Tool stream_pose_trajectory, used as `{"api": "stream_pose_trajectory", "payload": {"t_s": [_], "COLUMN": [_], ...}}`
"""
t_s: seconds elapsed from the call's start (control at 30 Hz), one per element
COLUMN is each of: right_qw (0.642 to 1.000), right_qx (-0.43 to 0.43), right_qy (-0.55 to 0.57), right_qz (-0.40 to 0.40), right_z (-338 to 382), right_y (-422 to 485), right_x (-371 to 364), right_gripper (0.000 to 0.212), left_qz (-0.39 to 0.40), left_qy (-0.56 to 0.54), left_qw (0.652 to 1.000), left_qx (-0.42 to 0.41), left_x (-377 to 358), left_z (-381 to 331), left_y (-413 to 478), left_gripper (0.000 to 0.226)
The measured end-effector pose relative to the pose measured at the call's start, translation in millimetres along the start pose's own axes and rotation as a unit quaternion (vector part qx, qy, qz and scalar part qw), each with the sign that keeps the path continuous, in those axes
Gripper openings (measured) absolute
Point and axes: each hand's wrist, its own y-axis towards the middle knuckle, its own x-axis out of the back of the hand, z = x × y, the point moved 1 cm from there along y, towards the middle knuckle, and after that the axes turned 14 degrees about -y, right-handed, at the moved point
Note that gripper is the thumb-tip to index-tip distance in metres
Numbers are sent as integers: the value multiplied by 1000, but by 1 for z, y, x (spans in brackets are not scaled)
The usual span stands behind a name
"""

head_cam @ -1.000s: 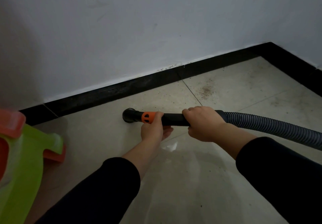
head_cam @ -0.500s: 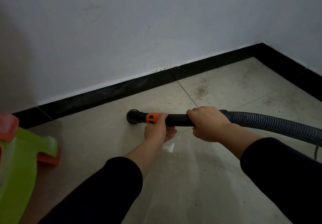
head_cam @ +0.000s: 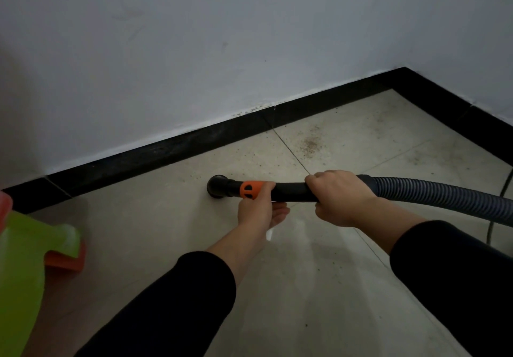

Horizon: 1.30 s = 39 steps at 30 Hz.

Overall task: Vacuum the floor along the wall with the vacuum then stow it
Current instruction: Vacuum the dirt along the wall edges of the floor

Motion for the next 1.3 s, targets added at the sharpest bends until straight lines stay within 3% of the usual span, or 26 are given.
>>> {"api": "stream_pose_trajectory", "payload": {"t_s": [0.63,1.3], "right_qw": [999,999], "right_qx": [-35,-44], "right_qy": [-20,-13], "right_qz": [18,-14], "right_z": [-26,-34], "right_y": [-16,2], "right_x": [-10,-11], "right_gripper": [19,17], "left_qz": [27,30], "left_qy": [2,9], "left_qw": [1000,999], "left_qx": [11,-15], "left_x": [-30,-37], "left_z": [18,5], "left_y": [-2,14], "left_gripper": [28,29]}}
